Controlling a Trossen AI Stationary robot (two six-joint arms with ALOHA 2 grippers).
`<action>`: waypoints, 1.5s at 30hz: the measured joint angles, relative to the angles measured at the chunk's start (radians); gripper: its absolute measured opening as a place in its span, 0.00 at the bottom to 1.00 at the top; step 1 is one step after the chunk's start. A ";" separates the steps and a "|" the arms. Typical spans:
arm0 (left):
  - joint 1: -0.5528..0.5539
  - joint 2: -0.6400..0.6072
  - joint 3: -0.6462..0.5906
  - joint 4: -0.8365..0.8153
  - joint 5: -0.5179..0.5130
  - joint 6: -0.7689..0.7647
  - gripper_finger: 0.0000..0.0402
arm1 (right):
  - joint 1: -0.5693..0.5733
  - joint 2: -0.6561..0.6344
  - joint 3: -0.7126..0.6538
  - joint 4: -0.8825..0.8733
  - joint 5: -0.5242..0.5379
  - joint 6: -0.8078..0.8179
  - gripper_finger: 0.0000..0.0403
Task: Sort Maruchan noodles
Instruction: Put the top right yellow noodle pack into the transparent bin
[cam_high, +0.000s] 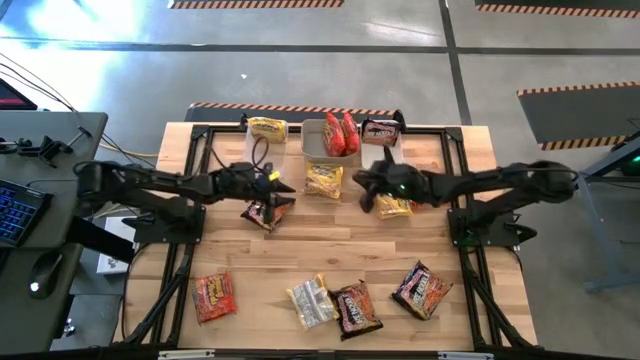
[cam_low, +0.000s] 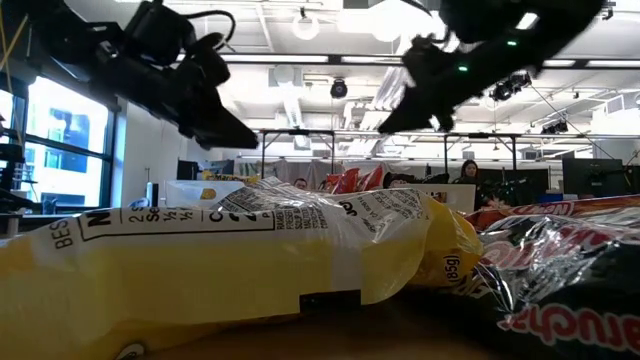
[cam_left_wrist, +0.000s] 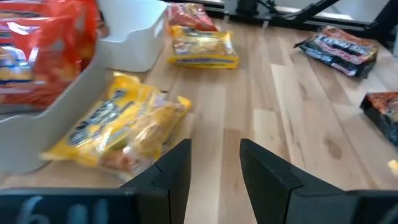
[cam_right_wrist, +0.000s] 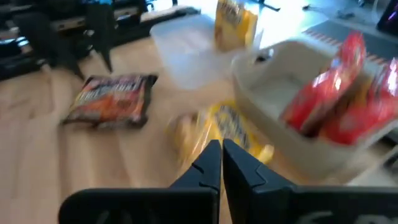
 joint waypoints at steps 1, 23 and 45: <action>-0.010 0.027 0.000 0.034 0.000 -0.009 0.32 | 0.010 -0.025 -0.026 -0.005 0.000 0.019 0.00; -0.129 0.178 0.120 0.098 0.000 -0.139 0.32 | 0.092 0.053 -0.046 -0.608 0.108 0.583 0.00; -0.129 0.323 0.248 0.082 -0.002 -0.269 0.32 | 0.242 0.148 -0.052 -0.123 -0.142 0.243 0.00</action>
